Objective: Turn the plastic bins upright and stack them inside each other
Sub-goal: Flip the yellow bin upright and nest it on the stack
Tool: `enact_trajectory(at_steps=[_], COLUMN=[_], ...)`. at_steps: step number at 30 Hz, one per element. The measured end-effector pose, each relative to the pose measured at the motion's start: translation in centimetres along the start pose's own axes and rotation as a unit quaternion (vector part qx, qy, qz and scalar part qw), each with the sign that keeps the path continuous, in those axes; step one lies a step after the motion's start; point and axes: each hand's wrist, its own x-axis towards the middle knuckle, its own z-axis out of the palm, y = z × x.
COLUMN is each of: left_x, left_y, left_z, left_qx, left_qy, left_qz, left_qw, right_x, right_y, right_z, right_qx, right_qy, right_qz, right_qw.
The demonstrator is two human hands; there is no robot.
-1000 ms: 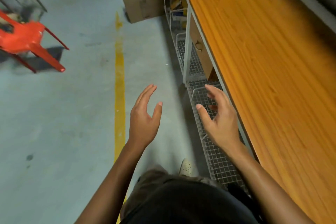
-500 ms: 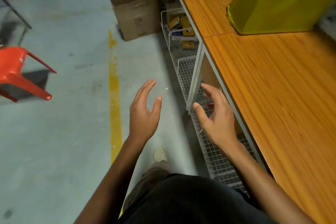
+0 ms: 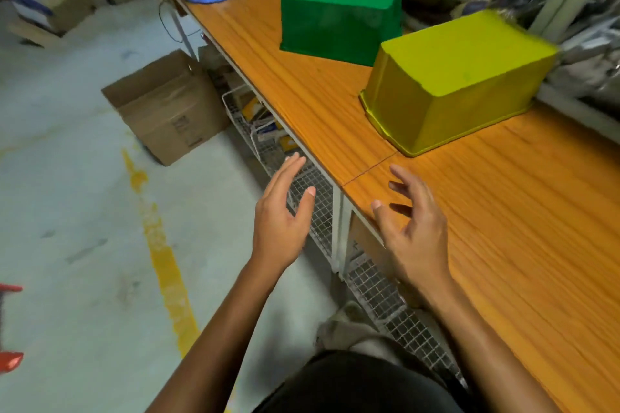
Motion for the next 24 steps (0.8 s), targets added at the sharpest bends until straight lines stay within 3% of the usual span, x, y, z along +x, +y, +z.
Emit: enact_trajectory(at_steps=[10,16,20,24], left_x=[18.8,28.5,34.9,39.9], left_y=[2.0,3.7,4.6,5.3], left_z=[7.5,11.2,13.9,17.1], left_qx=[-0.014,-0.019,-0.006,0.045], left_qy=[-0.118,-0.166,-0.235,-0.347], left_qz=[0.146,0.242,0.256,0.207], left_qw=[0.982,0.956,0.938,0.914], right_x=[13.4,19.6,23.7,26.5], right_y=[3.5,4.6,4.8,5.7], right_z=[-1.0,-1.2,-1.0,-1.1], right_qx=[-0.069,-0.141,-0.204,-0.277], right_qy=[0.153,0.247,0.3,0.253], right_qz=[0.016,0.026,0.121,0.29], right_qw=[0.986,0.958,0.924,0.88])
